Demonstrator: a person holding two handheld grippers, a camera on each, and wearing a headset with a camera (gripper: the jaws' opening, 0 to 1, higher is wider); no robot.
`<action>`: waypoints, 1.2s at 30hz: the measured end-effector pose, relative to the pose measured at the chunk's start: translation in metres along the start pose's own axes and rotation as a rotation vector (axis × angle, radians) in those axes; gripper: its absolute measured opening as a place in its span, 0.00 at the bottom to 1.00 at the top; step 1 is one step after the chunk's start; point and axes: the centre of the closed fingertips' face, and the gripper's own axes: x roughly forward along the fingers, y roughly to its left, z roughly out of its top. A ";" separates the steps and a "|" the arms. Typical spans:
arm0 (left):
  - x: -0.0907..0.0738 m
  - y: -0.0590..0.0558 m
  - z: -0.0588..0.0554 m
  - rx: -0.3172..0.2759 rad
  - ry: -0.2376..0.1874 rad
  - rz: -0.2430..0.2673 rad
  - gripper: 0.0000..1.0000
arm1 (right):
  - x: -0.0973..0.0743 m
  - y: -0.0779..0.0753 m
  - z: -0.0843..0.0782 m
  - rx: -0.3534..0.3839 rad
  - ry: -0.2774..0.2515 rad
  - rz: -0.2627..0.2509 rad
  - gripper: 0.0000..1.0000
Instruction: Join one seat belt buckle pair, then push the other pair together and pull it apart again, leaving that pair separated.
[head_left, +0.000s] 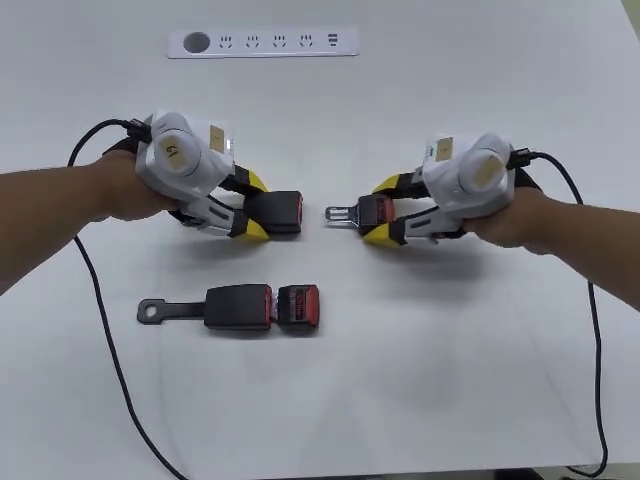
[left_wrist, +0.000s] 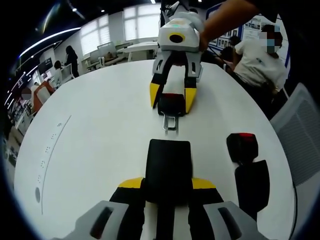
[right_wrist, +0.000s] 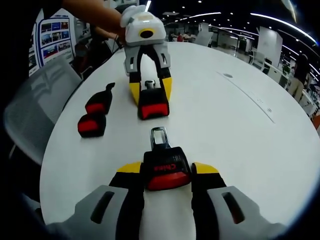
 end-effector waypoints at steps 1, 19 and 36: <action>0.001 0.001 -0.001 0.002 0.002 -0.002 0.34 | 0.001 0.001 0.001 0.001 -0.002 0.000 0.34; 0.002 0.005 -0.009 0.022 0.034 -0.017 0.34 | 0.016 0.011 0.018 -0.006 -0.030 0.008 0.34; 0.002 0.001 -0.005 0.017 0.061 -0.020 0.33 | 0.026 0.013 0.032 0.002 -0.040 0.004 0.34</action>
